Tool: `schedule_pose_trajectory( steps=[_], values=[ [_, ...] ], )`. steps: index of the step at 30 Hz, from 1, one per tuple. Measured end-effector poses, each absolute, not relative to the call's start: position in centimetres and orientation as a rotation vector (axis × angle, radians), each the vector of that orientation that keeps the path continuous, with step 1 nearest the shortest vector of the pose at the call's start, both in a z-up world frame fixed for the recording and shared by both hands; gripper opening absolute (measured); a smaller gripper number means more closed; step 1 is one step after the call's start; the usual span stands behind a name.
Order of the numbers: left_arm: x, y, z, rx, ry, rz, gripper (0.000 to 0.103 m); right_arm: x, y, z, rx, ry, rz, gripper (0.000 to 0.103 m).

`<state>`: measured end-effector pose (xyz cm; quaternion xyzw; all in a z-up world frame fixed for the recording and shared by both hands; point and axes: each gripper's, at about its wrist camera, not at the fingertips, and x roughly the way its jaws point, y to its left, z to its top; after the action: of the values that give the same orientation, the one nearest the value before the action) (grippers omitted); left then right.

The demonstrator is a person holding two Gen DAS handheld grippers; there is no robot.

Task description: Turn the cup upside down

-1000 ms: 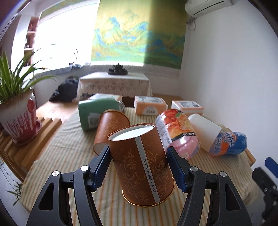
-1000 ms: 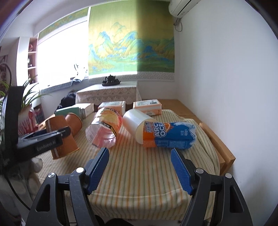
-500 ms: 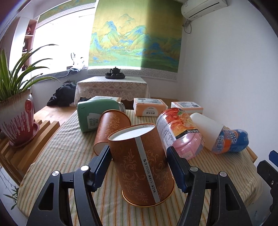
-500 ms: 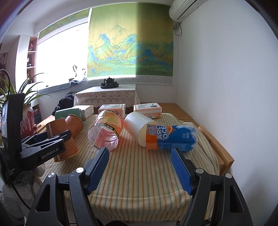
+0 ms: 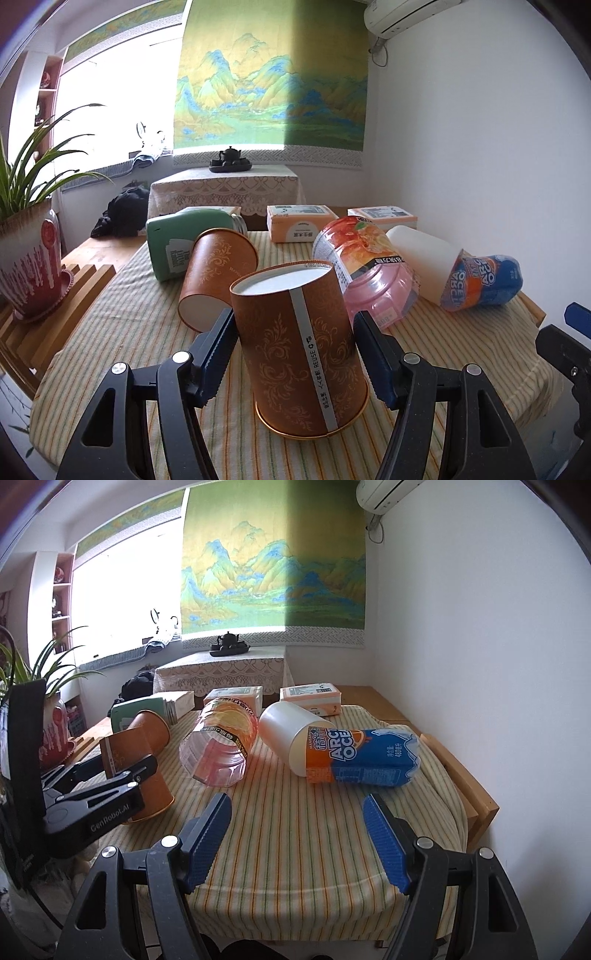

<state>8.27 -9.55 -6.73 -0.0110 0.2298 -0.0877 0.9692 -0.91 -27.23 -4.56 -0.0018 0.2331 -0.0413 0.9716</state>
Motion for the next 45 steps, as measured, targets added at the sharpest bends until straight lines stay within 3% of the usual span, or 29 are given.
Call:
schedule_pose_trajectory(
  steps=[12, 16, 20, 37, 45],
  values=[
    [7.9, -9.4, -8.0, -0.027, 0.505, -0.212, 0.068, -0.9, -27.3, -4.6, -0.003, 0.478, -0.082, 0.070],
    [7.6, -9.3, -8.1, -0.029, 0.507, -0.231, 0.088, -1.0, -27.3, -4.7, -0.001, 0.482, -0.078, 0.070],
    [7.1, -9.5, -7.8, -0.009, 0.499, -0.242, 0.094, -0.8, -27.2, -4.8, -0.003, 0.490, -0.074, 0.070],
    [1.5, -4.3, -4.6, -0.024, 0.446, -0.128, 0.099, -2.0, -25.6, -4.6, 0.019, 0.464, -0.046, 0.076],
    [-1.1, -2.4, -2.4, -0.023, 0.405, -0.050, 0.102, -3.1, -24.6, -3.7, 0.027, 0.402, -0.060, 0.087]
  ],
)
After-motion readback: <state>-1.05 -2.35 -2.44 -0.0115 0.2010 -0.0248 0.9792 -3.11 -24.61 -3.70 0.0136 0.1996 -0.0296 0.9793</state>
